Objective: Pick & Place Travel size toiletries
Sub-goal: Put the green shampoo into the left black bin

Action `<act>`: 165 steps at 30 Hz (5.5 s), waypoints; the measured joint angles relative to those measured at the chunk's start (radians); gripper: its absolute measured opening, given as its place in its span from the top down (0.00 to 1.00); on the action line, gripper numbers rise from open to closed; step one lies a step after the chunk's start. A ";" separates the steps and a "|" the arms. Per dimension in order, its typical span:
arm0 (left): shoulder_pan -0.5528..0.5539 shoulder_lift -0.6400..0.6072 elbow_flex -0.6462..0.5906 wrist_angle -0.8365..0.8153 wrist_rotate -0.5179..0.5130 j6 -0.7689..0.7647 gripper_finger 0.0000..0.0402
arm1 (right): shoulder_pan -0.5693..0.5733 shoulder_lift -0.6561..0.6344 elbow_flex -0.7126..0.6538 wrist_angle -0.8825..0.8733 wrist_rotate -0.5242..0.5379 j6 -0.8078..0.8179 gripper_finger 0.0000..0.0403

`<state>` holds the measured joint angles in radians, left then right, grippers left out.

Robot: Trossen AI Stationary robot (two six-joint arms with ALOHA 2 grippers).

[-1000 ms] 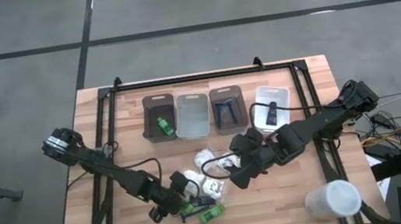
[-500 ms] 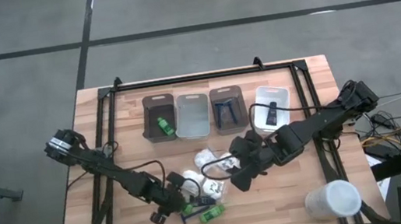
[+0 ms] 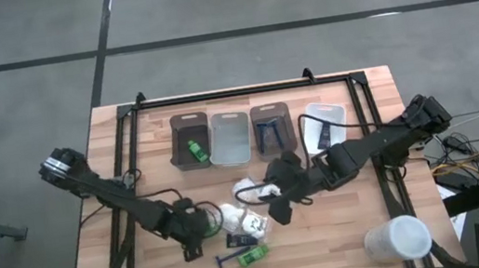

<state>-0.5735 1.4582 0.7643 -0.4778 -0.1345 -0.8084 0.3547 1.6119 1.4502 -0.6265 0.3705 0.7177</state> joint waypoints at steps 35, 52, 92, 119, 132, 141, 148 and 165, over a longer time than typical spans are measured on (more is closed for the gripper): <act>1.053 -0.485 -0.114 0.059 0.040 -0.050 0.64 | -0.153 -0.021 0.000 0.131 -0.005 -0.077 0.31; 1.052 -0.381 -0.104 0.059 0.096 0.049 0.34 | -0.071 -0.009 -0.006 0.137 -0.005 0.101 0.19; 0.241 -0.644 -0.361 0.414 0.170 0.177 0.33 | -0.042 0.106 -0.013 0.310 -0.170 0.223 0.26; 0.188 -0.413 -0.353 0.589 0.075 0.209 0.33 | 0.063 0.180 -0.013 0.384 -0.268 0.474 0.19; 0.184 -0.410 -0.353 0.504 0.153 0.114 0.33 | 0.103 0.289 0.000 0.399 -0.301 0.644 0.36; 0.183 -0.411 -0.353 0.493 0.184 0.055 0.33 | 0.127 0.299 0.002 0.399 -0.301 0.767 0.42; 0.182 -0.411 -0.359 0.441 0.199 0.055 0.33 | 0.132 0.350 0.002 0.402 -0.351 0.809 0.43; 0.183 -0.411 -0.412 0.470 0.185 -0.062 0.33 | 0.129 0.368 0.001 0.318 -0.428 0.382 0.46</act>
<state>-0.3908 1.0473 0.3523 -0.0082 0.0508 -0.8706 0.4838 1.9797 1.4509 -0.3088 -0.0579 1.0998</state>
